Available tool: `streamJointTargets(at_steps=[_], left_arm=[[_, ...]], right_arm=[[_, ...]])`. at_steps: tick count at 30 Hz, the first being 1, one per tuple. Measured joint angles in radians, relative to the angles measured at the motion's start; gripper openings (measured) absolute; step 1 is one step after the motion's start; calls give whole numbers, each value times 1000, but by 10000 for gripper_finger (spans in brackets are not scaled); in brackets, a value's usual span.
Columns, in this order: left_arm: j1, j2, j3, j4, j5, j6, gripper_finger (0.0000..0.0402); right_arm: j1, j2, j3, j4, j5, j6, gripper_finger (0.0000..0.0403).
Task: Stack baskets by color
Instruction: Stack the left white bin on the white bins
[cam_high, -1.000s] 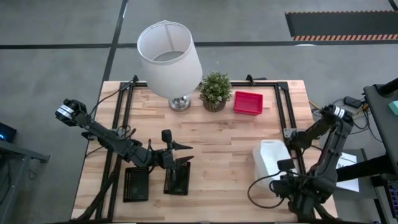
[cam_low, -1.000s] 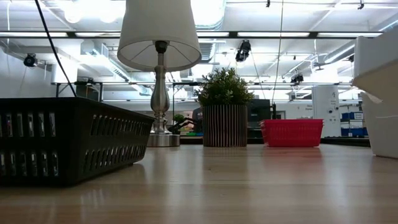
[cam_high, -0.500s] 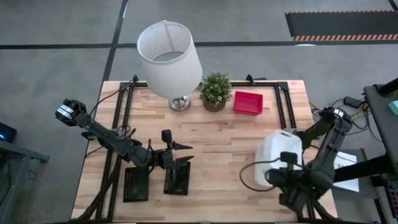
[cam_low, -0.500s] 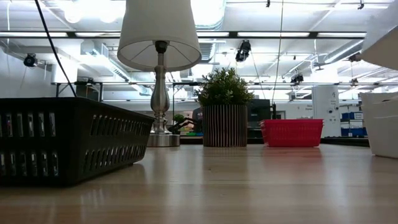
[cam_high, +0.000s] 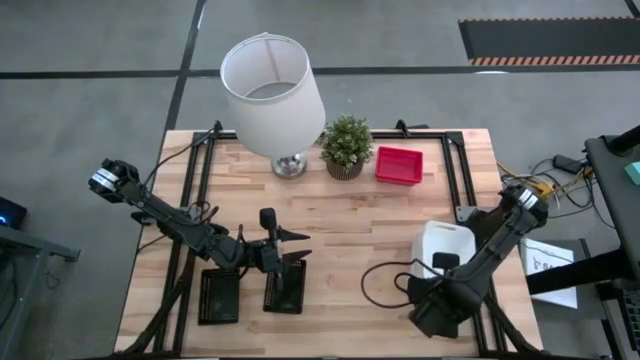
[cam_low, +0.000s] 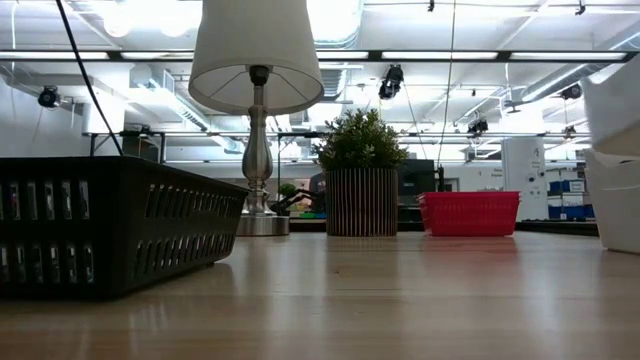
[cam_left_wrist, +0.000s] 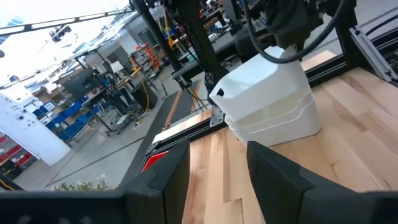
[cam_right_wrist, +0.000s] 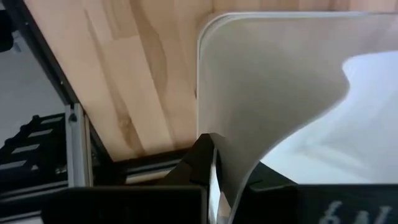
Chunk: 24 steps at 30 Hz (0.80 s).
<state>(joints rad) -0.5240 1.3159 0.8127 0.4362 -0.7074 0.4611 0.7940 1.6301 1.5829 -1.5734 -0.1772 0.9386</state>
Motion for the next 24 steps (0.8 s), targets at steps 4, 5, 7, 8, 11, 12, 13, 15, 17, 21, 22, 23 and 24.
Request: streamJointTargets(at_steps=[4, 5, 7, 8, 11, 12, 13, 15, 17, 21, 22, 23, 24], left_arm=[[0, 0, 0, 0, 0, 0, 144], [0, 0, 0, 0, 0, 0, 144], [0, 0, 0, 0, 0, 0, 144], [0, 0, 0, 0, 0, 0, 144], [0, 0, 0, 0, 0, 0, 144], [0, 0, 0, 0, 0, 0, 144], [0, 0, 0, -1, 0, 0, 144], [0, 0, 0, -1, 0, 0, 144], [0, 0, 0, -2, 0, 0, 144], [-1, 0, 0, -3, 0, 0, 144], [-1, 0, 0, -3, 0, 0, 144], [-1, 0, 0, -3, 0, 0, 144], [-1, 0, 0, -4, 0, 0, 144]], right_arm=[[1, 14, 0, 3, -3, -7, 8], [0, 15, 0, 1, -3, -7, 8], [-1, 19, 0, 0, -2, -6, 9], [-1, 23, 0, 1, 0, -6, 9], [-1, 34, 0, 1, 2, -6, 9], [-1, 35, 0, 1, 2, -6, 9], [-1, 37, 0, 1, 2, -6, 9], [-3, 42, 0, 1, 2, -4, 9], [-4, 49, 0, 2, 3, 6, 9], [-19, 60, 0, 1, 14, 32, 17], [-23, 65, -1, 3, 20, 35, 23], [-27, 69, -2, 4, 21, 34, 31], [-29, 73, -2, 6, 23, 31, 40]])
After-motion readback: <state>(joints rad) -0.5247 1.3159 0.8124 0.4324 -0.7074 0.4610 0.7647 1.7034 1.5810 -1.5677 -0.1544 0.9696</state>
